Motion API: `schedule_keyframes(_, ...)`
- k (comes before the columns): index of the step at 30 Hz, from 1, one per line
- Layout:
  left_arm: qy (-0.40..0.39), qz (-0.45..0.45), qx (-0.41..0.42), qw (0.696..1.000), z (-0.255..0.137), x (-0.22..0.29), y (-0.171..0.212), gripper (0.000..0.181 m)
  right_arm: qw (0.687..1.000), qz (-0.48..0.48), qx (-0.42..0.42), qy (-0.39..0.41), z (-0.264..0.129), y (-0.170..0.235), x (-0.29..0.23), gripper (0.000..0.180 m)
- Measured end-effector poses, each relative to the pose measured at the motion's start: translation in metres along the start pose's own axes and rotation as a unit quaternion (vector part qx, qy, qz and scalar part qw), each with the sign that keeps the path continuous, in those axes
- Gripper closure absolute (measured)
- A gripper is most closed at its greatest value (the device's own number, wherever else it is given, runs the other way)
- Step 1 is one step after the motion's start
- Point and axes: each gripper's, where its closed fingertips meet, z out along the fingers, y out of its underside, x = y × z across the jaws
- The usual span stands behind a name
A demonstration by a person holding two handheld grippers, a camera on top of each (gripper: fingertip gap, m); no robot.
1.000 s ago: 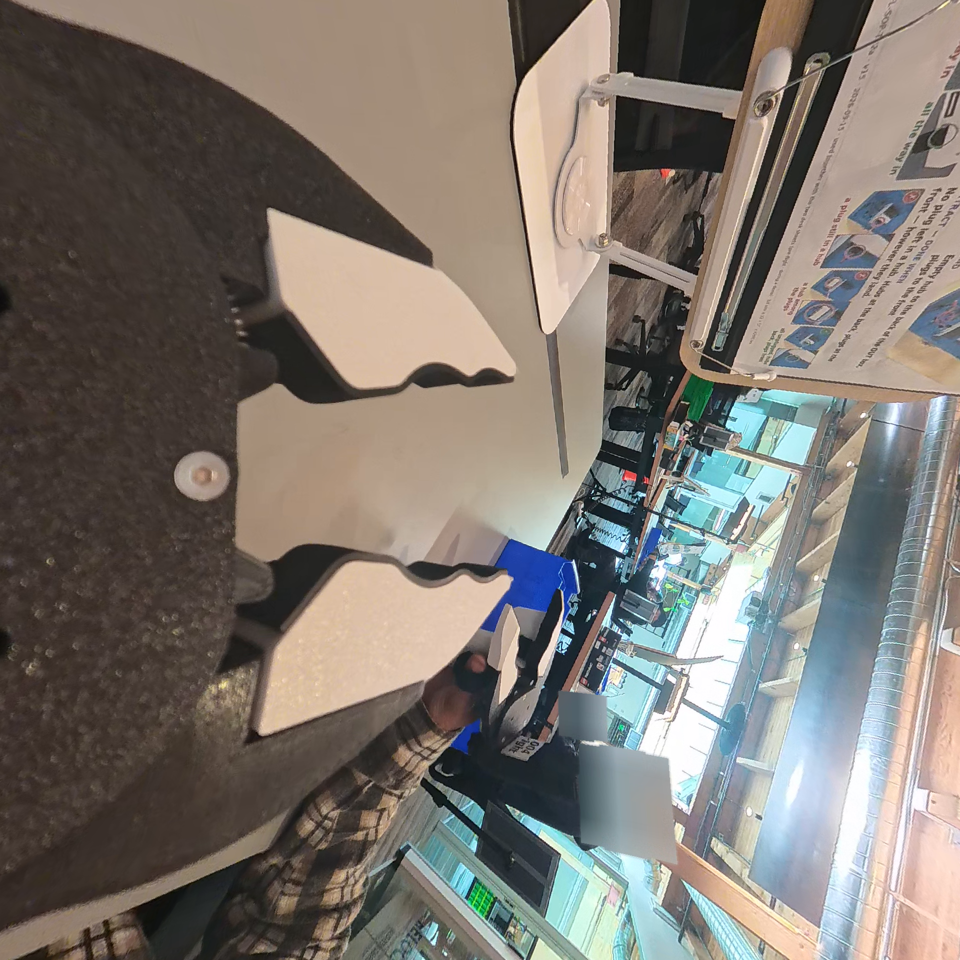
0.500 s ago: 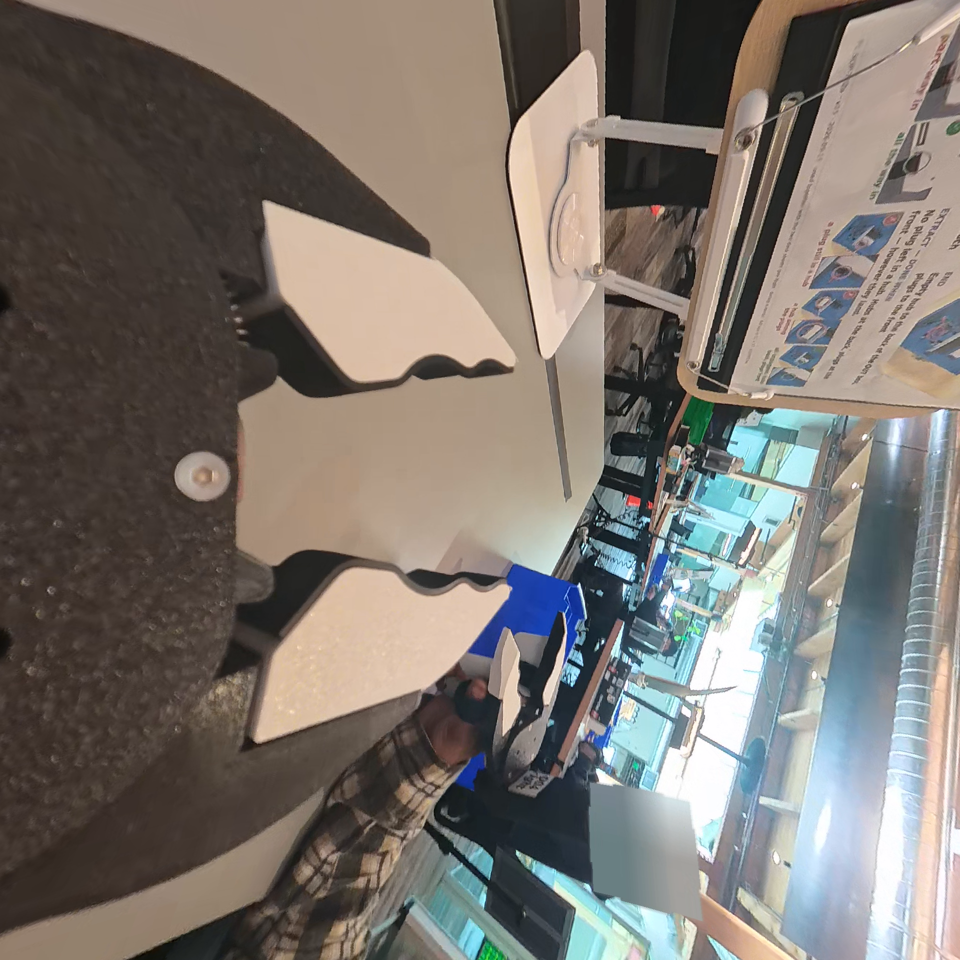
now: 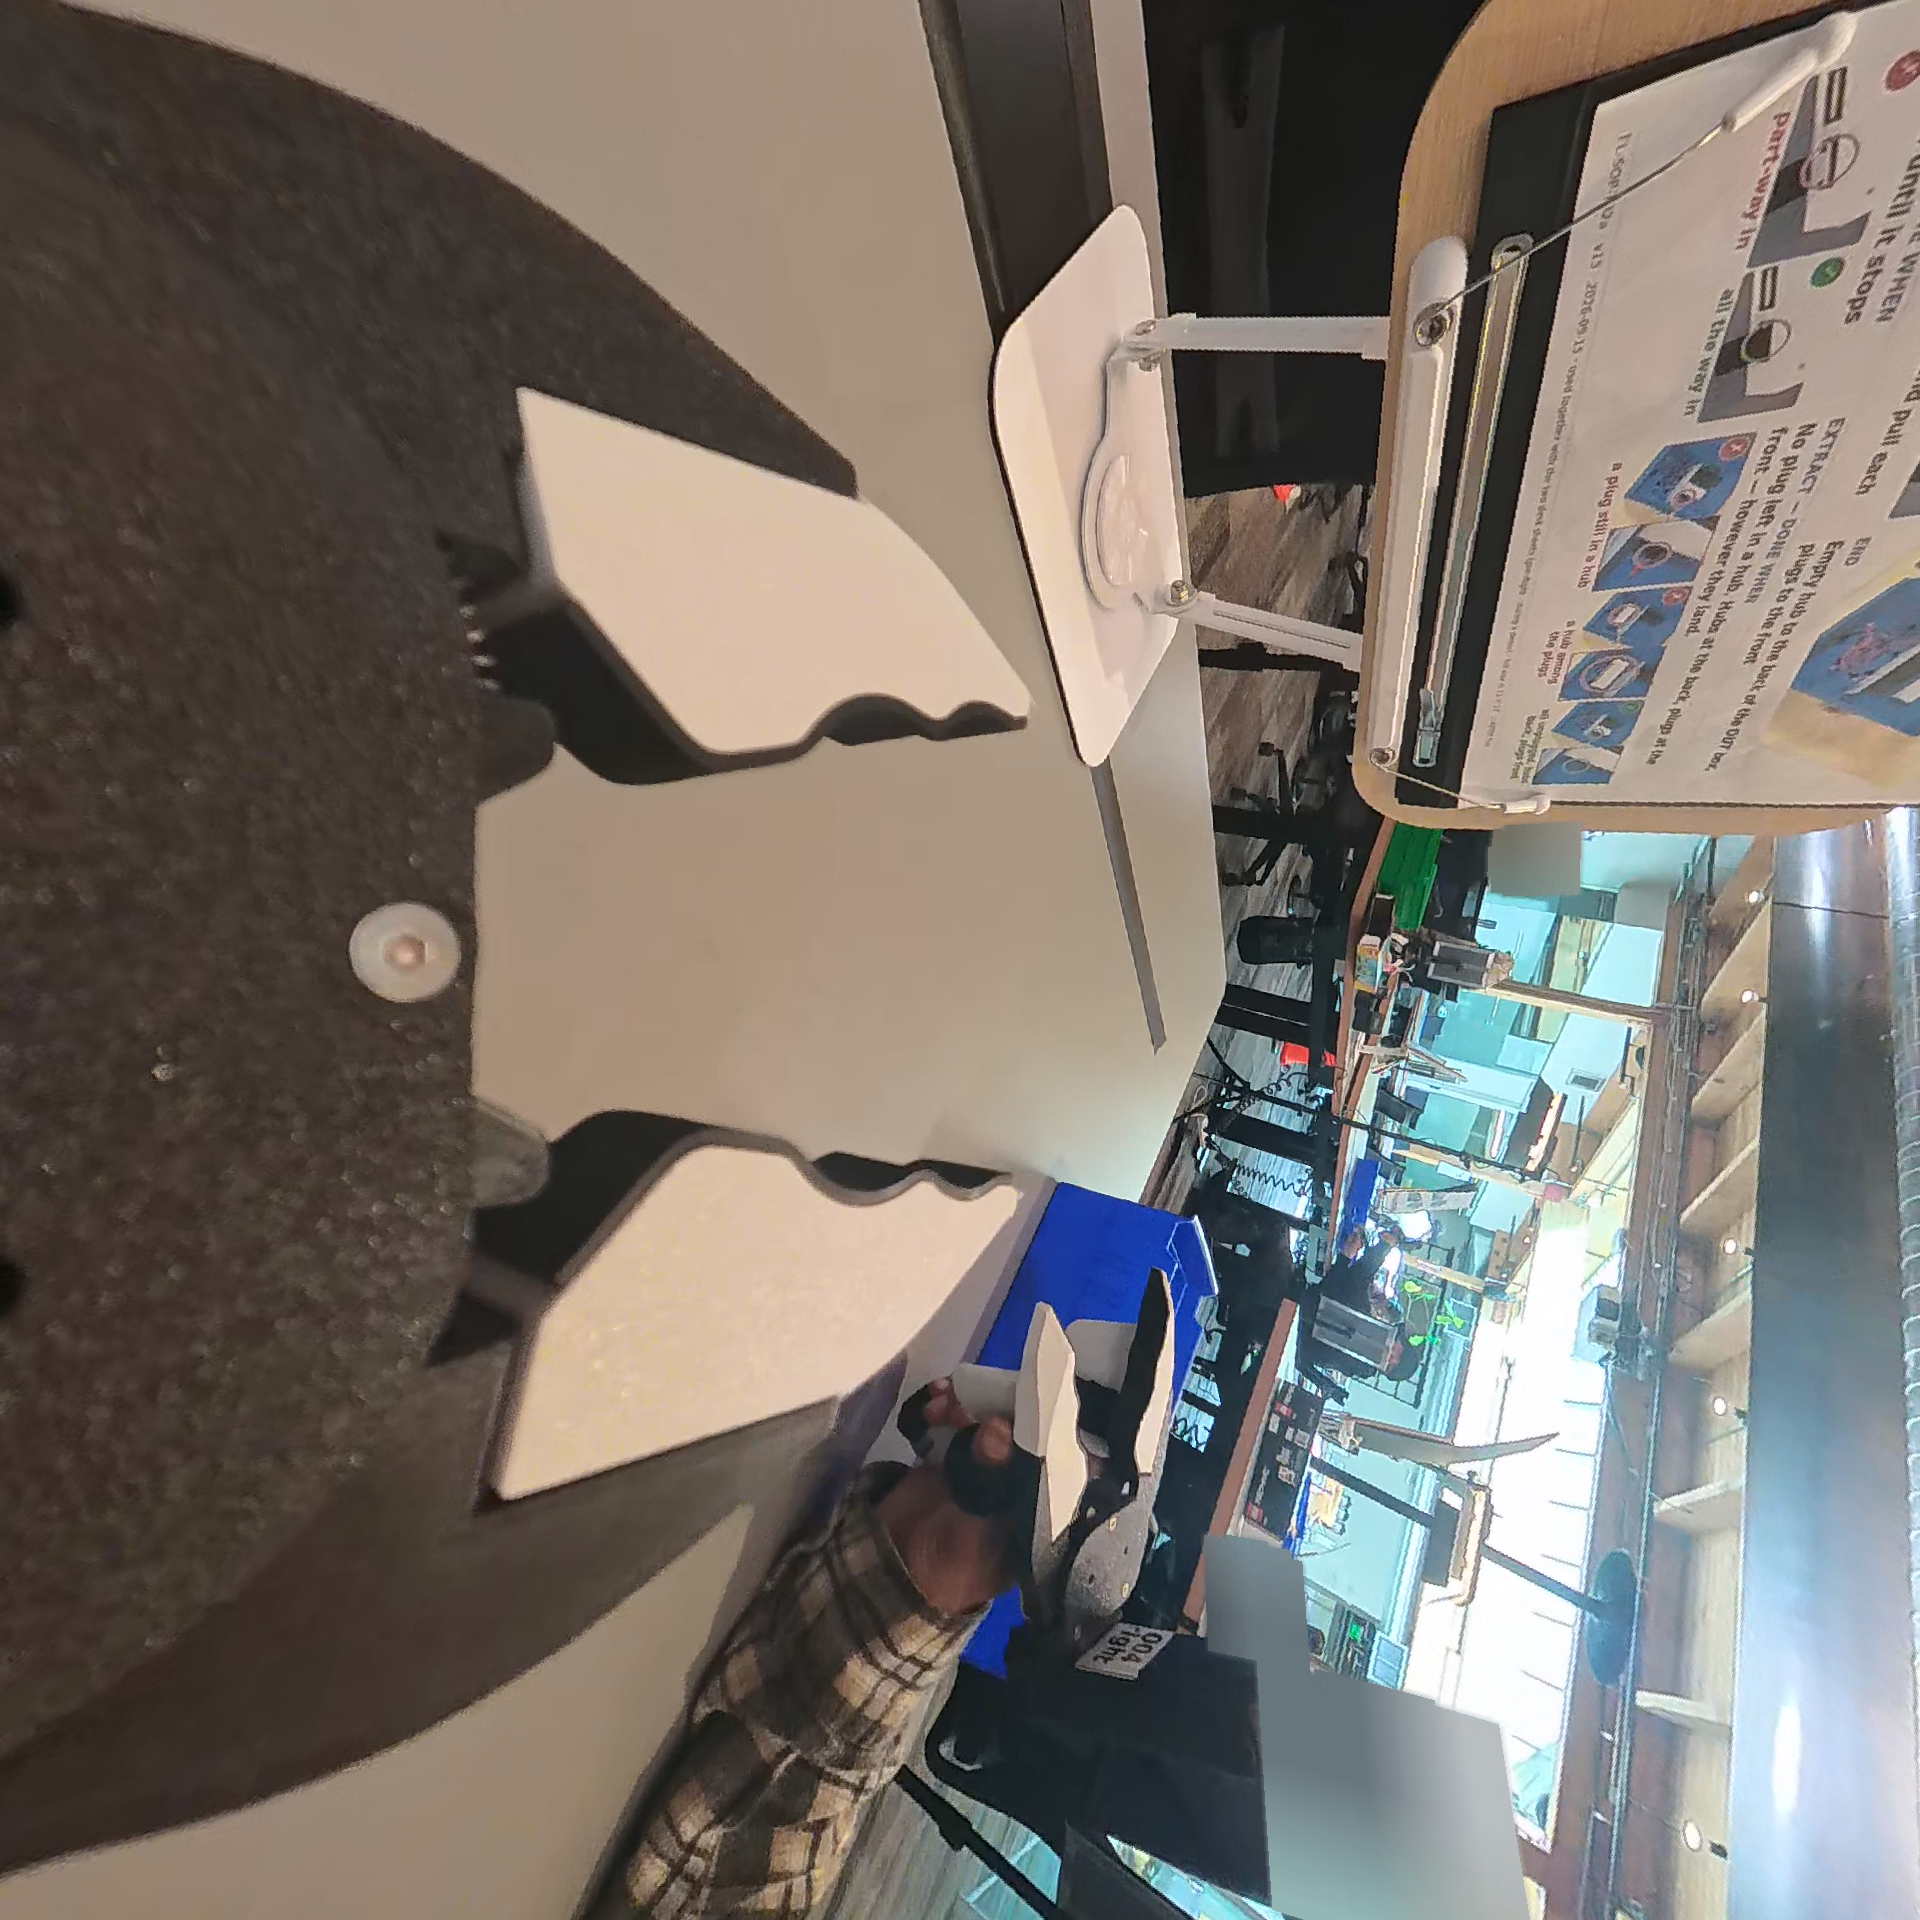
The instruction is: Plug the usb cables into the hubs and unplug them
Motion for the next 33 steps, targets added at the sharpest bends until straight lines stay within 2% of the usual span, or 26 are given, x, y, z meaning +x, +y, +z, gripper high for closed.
schedule_keyframes(9,-0.011,0.019,-0.008,1.0,-0.003,0.0,0.003,0.099,1.0,0.0,0.0,-0.001,-0.001,-0.001,-0.001,0.087)
schedule_keyframes(24,-0.043,-0.003,-0.017,0.999,-0.001,-0.011,0.007,0.074,1.0,-0.008,-0.01,-0.016,0.001,0.002,-0.007,0.092)
schedule_keyframes(33,-0.048,-0.01,-0.007,0.999,-0.003,-0.014,0.005,0.074,1.0,-0.007,-0.008,-0.016,0.0,0.001,-0.007,0.093)
